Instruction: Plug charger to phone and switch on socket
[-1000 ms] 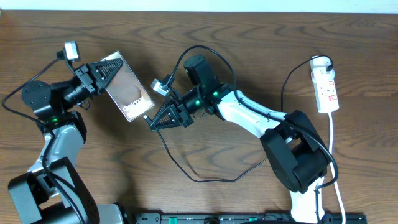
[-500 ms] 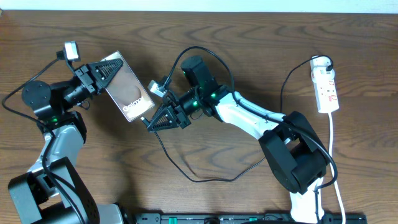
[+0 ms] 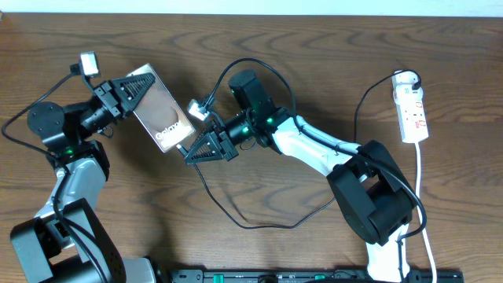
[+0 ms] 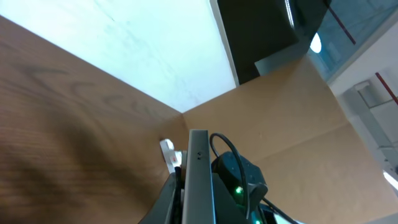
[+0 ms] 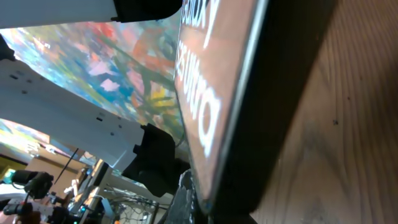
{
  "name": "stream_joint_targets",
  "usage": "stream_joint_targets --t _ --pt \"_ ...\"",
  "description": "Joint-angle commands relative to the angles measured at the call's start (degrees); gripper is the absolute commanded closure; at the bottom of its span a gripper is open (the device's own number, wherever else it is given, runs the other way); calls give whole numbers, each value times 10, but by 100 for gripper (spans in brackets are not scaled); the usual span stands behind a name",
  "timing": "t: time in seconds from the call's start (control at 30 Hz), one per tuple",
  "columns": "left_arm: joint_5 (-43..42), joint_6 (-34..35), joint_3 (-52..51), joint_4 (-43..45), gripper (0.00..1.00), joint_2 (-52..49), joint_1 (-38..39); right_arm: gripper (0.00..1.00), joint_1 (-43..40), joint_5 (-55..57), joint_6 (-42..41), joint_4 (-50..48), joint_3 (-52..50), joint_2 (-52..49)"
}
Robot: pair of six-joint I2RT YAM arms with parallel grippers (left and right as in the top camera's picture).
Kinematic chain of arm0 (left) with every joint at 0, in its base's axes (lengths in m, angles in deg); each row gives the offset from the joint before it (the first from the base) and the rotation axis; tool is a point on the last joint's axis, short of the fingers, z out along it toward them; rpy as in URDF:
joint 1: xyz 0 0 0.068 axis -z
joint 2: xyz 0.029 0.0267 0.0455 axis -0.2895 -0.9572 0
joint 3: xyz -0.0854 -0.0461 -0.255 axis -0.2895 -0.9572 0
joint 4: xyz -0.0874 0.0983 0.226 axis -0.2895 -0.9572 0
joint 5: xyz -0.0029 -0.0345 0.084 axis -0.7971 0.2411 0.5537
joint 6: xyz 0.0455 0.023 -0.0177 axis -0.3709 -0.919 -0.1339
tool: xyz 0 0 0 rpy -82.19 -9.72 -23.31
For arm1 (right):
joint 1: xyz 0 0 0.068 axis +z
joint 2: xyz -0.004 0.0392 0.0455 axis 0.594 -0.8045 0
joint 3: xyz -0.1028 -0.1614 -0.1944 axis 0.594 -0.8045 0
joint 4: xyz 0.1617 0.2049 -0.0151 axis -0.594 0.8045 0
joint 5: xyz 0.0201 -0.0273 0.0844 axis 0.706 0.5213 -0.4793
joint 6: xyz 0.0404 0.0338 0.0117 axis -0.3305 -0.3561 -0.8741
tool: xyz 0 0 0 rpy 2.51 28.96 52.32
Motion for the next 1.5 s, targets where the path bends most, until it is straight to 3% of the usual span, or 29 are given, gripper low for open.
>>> stream_joint_targets --t 0.0,1.47 --pt "20 -10 7 5 92 9 -2 99 3 -10 -6 -7 7 0" --pt "-20 -8 7 -14 92 9 -29 99 3 10 -57 -40 7 1"
